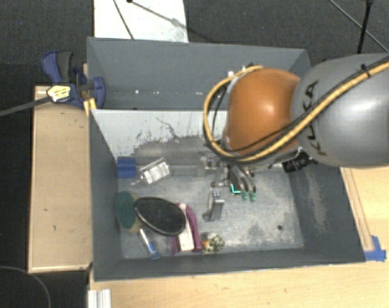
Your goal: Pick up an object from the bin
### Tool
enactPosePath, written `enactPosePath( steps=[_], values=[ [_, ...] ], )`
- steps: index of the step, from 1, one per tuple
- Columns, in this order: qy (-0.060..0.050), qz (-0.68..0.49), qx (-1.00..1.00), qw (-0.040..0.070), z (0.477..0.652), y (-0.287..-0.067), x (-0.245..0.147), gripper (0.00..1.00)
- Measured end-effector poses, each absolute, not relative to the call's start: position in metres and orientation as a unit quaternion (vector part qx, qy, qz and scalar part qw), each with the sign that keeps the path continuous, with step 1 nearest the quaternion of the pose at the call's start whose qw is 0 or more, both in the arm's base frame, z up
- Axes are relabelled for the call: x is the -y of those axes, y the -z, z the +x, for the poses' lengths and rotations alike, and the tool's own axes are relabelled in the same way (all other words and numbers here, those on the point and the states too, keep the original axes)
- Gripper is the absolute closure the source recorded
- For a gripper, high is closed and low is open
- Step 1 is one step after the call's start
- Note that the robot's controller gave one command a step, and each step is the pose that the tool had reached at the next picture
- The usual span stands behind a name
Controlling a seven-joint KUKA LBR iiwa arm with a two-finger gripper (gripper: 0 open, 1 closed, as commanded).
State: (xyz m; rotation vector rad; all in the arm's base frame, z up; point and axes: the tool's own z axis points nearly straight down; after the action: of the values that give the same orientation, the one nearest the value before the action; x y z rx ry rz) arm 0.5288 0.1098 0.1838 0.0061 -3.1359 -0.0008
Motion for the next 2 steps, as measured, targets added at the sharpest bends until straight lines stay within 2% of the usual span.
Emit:
enactPosePath(
  steps=[1,2],
  values=[
    [-0.003,0.053,0.999,0.004,0.516,-0.068,-0.213,0.00],
    [0.000,-0.068,0.998,0.001,0.486,-0.101,-0.208,0.00]
  ],
)
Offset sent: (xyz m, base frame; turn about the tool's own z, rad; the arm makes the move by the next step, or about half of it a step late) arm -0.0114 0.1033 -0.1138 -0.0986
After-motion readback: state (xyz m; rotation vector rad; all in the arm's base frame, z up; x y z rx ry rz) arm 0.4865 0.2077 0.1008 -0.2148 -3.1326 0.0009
